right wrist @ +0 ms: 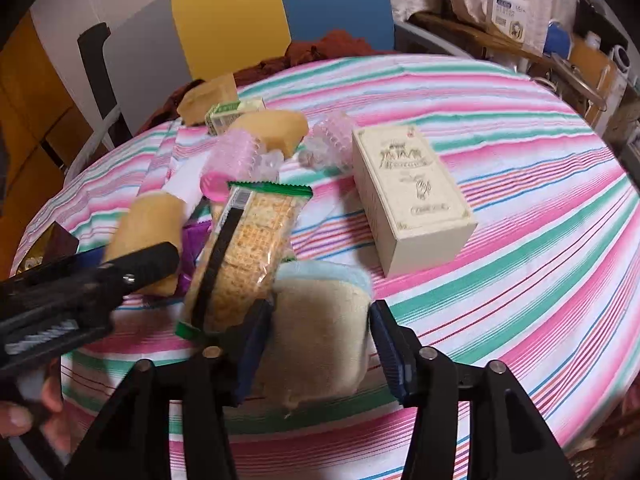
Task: Organize objects
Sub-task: 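Grasp the yellow sponge with the left tool while the right tool grasps the cream knitted pouch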
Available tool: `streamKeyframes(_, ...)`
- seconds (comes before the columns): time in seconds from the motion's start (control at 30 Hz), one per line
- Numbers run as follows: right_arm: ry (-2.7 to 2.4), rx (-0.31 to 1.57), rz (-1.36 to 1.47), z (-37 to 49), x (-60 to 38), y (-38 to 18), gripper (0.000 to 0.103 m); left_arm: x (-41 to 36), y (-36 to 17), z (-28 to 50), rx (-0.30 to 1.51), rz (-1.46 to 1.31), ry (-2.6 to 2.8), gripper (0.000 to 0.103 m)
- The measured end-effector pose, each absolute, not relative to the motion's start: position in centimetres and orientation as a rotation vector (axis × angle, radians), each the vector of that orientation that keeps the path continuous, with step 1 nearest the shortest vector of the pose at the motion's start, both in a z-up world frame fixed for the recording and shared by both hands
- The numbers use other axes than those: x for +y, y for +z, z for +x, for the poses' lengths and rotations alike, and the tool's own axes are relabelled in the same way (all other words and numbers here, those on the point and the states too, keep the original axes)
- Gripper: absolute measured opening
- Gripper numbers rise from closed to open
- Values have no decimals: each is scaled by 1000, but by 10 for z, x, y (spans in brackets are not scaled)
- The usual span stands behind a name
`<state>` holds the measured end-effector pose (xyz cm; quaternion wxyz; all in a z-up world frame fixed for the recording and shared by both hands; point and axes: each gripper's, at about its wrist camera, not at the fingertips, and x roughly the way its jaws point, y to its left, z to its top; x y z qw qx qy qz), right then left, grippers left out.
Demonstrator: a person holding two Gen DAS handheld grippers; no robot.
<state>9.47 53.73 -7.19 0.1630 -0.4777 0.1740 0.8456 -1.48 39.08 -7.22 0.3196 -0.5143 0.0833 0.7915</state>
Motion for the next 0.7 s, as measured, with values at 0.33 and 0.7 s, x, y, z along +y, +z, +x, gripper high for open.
streamKeyframes(0.33,2421,586,-1378,96,540,-77,51,342,-73,-1,118,-1253,2069,58)
streamKeyframes(0.7,2463,529,-1221,104,536,-56,51,290,-57,29,68,-1189,2061,58)
